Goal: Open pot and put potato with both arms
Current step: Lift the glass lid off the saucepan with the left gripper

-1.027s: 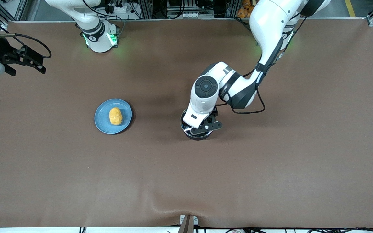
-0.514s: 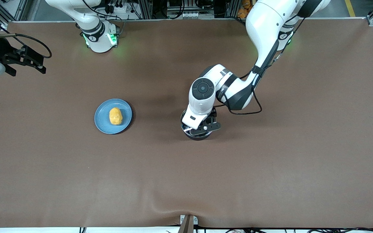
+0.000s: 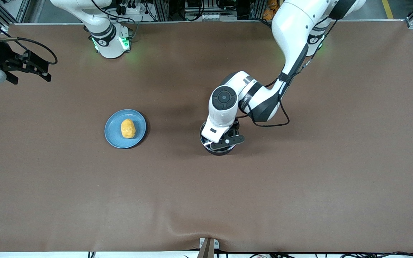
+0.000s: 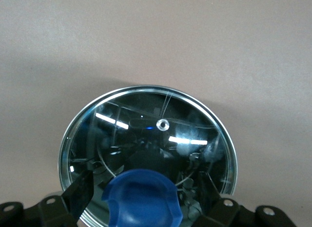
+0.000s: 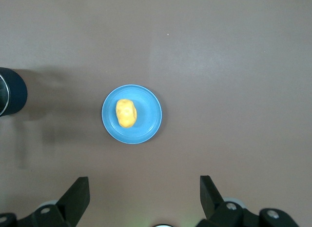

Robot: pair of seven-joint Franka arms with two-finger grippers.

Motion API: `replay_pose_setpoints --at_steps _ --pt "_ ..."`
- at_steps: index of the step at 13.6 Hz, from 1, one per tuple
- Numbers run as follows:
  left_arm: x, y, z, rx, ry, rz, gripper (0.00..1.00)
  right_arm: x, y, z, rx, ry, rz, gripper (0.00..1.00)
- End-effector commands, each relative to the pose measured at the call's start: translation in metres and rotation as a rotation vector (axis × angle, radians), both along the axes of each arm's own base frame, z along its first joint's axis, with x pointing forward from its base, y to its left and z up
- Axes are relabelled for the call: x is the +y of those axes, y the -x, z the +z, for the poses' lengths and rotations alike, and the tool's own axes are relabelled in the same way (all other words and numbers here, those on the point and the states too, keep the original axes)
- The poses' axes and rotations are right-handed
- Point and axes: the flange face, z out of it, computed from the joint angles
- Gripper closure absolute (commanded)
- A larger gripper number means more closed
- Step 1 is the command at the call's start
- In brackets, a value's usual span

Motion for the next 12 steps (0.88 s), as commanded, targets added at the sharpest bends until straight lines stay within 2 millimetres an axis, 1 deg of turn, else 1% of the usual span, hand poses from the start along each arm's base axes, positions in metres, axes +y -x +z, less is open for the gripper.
replay_pose_setpoints --at_steps 1,2,4,5,6,7,8,9,10,12 --pt "-0.006 0.0 -0.001 -0.017 -0.009 0.015 0.06 -0.003 -0.002 0.002 0.004 0.003 -0.002 0.0" --pt "-0.005 -0.001 -0.002 -0.016 -0.011 0.016 0.06 -0.003 -0.002 0.002 0.004 0.001 -0.002 0.0" --pt "-0.01 0.004 -0.006 -0.012 -0.013 0.007 0.07 -0.003 -0.003 0.002 0.003 0.001 -0.002 0.0" --pt "-0.009 0.003 -0.006 -0.013 -0.014 0.01 0.12 -0.003 -0.003 0.002 0.003 0.001 -0.002 0.0" --pt "-0.009 0.003 -0.006 -0.013 -0.014 0.01 0.17 -0.004 -0.003 0.002 0.003 0.001 -0.004 0.0" --pt "-0.01 0.004 -0.006 -0.011 -0.014 0.01 0.29 -0.005 -0.003 0.001 0.006 0.001 -0.005 0.0" --pt "-0.01 0.004 -0.006 -0.01 -0.016 0.025 0.44 -0.003 -0.005 -0.001 0.009 0.003 -0.006 0.0" --pt "-0.01 0.004 -0.005 -0.011 -0.015 0.034 0.57 -0.003 -0.004 -0.001 0.01 0.003 -0.005 0.0" --pt "-0.01 0.004 -0.003 -0.01 -0.017 0.036 0.63 -0.003 -0.004 -0.001 0.01 0.003 -0.005 0.0" --pt "-0.007 0.002 0.004 -0.012 -0.017 0.041 0.65 -0.003 -0.004 -0.001 0.01 0.002 -0.005 0.0"
